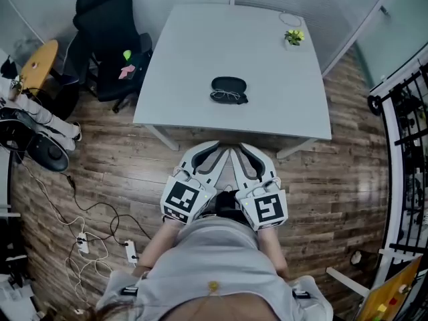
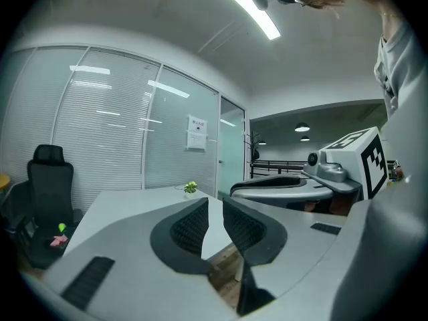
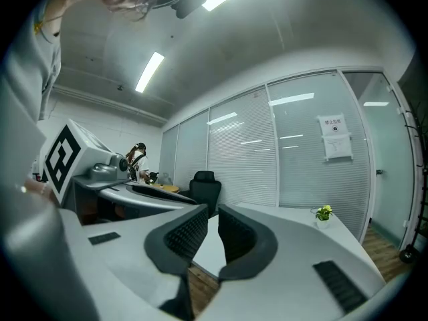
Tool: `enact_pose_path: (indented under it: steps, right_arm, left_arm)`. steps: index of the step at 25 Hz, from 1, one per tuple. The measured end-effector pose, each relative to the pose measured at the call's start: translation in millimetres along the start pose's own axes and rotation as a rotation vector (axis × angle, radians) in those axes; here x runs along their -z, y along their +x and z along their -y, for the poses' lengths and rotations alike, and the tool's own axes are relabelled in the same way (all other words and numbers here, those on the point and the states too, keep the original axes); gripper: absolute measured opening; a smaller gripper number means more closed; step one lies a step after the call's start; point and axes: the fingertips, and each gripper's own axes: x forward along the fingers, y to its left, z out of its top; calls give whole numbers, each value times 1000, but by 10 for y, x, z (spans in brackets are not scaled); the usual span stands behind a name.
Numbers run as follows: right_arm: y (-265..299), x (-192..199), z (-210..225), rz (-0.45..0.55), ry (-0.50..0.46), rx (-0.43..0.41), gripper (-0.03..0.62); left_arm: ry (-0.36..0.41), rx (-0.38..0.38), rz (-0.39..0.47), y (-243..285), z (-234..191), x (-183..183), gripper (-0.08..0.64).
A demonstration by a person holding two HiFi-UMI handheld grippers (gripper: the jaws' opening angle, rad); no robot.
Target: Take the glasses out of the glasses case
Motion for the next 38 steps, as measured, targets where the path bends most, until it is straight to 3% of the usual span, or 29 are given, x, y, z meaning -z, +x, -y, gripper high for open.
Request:
enact_pose_path:
  steps: [8,20,38]
  right_arm:
    - [277,-6,495,3,9,-38,43]
    - [514,107,806,-20,28,-57,43]
    - [1414,61,1305,-33,34,88,43]
  left_arm:
    - [-15,-30,-11,538,-203,-82,77]
    - [-37,-56,-35,861,-396,-42,77]
    - [17,118,-35,1595,-1180,-235,77]
